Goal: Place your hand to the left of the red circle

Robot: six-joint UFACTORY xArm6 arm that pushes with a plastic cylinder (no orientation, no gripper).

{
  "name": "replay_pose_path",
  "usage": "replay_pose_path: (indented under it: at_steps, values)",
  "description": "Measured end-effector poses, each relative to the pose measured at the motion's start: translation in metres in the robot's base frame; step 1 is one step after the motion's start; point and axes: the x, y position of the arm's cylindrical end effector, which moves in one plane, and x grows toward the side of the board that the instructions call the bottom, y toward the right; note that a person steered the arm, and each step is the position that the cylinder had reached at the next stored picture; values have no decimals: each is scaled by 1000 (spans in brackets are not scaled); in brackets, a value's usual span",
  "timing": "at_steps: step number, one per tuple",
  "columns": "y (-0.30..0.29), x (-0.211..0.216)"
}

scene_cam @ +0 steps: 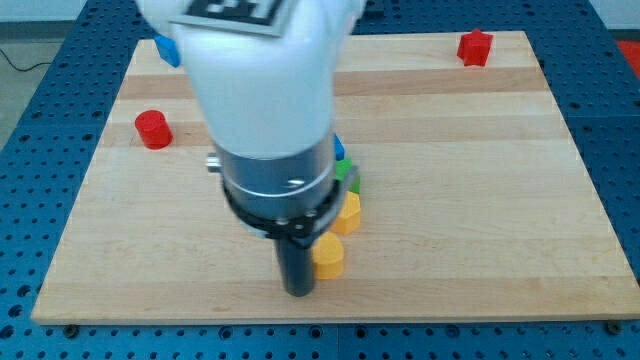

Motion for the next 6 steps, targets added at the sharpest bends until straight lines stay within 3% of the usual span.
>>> replay_pose_path:
  at_steps: [4,6]
  values:
    - [-6,3]
    - [-175,-108]
